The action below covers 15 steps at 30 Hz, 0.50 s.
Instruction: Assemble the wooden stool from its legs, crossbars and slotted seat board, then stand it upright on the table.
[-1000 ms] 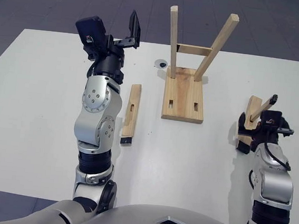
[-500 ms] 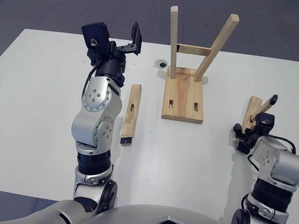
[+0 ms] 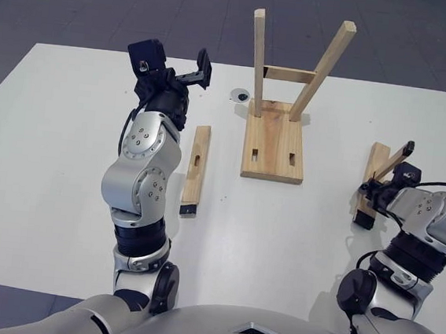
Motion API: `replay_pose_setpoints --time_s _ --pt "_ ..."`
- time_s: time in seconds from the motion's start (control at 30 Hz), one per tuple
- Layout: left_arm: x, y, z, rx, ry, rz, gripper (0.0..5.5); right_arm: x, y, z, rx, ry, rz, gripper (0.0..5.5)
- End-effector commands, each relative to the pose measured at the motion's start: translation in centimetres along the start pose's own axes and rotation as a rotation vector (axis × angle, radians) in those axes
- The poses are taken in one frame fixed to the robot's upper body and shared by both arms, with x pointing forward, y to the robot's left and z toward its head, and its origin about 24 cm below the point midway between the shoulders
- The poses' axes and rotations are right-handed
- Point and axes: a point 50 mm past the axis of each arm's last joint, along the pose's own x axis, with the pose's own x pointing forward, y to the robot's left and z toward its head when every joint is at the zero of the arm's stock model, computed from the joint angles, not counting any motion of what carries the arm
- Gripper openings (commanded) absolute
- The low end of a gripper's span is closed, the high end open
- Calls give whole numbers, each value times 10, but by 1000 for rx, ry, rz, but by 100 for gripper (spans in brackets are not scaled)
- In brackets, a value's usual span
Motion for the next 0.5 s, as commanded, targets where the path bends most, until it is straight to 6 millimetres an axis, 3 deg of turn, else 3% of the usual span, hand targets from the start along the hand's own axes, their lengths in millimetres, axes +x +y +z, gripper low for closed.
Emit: replay_pose_setpoints --time_s 0.03,0.17,0.33,0.4,0.5 --pt "3 2 0 17 13 3 540 -1 9 4 -48 -97 71 211" --pt "5 6 -3 16 20 12 540 -27 19 50 -130 -521 186 211" --pt "7 17 12 -97 -43 -41 540 -90 26 113 -159 -1041 484 211" --pt "4 9 35 -198 -150 -204 540 -113 41 124 -235 -1165 666 211" --pt "-21 -25 82 -463 -328 -671 540 -137 66 122 -400 -1267 912 211"
